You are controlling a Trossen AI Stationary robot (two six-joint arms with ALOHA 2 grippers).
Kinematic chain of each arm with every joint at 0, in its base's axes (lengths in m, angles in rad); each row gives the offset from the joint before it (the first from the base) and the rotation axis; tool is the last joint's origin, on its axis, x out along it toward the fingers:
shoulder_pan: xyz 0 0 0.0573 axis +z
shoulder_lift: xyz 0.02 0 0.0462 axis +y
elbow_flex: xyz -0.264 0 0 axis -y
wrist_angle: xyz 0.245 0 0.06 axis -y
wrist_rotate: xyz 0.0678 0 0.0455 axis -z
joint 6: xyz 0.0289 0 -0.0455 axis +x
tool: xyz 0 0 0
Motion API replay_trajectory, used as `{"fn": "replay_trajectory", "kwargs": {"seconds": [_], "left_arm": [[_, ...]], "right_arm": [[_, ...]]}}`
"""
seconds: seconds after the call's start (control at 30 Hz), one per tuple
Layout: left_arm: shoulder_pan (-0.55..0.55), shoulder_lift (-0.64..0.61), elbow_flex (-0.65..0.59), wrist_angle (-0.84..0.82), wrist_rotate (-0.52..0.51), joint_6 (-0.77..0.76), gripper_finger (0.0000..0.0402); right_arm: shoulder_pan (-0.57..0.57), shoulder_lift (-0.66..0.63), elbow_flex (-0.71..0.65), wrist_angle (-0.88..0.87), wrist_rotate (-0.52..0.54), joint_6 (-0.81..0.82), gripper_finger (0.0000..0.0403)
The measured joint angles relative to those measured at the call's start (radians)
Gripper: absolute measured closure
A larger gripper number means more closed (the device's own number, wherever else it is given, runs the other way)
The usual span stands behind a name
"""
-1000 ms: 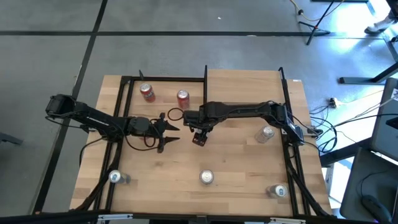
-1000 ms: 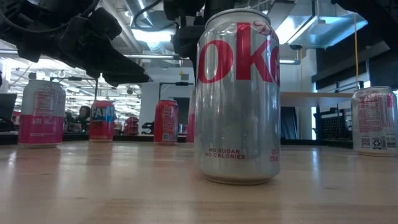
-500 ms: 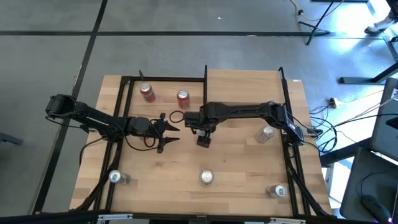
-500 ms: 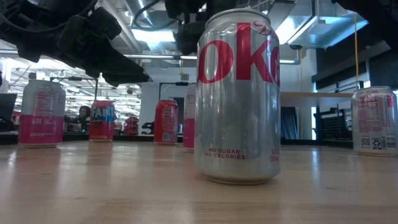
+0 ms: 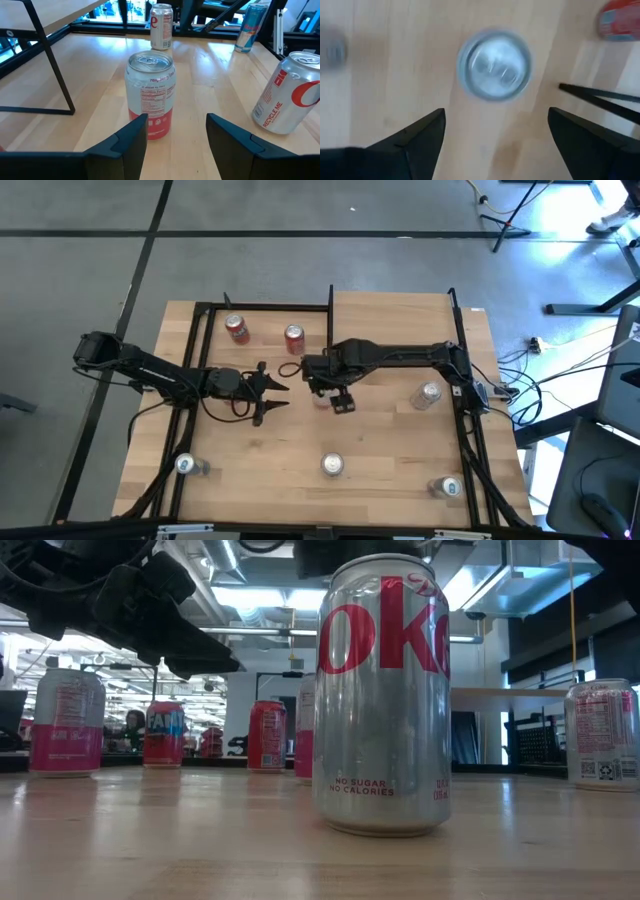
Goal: Place canned beverage on shelf
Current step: Put the right pink soda can on the shelf
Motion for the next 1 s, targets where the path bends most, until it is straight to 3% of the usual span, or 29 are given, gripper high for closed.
{"fn": "replay_trajectory", "kwargs": {"seconds": [0.13, 0.5, 0.7, 1.0], "left_arm": [[0.0, 0.0, 0.0, 0.0, 0.0, 0.0, 0.0209], [0.0, 0.0, 0.0, 0.0, 0.0, 0.003, 0.0209], [0.0, 0.0, 0.0, 0.0, 0.0, 0.003, 0.0209], [0.0, 0.0, 0.0, 0.0, 0.0, 0.002, 0.0209]], "right_arm": [[0.002, 0.001, 0.0, 0.076, -0.044, 0.103, 0.0068], [0.002, 0.004, -0.051, 0.117, 0.02, -0.229, 0.0068], [0.002, 0.004, -0.141, 0.226, 0.047, -0.317, 0.0068], [0.0, 0.008, -0.154, 0.267, 0.036, -0.334, 0.0068]]}}
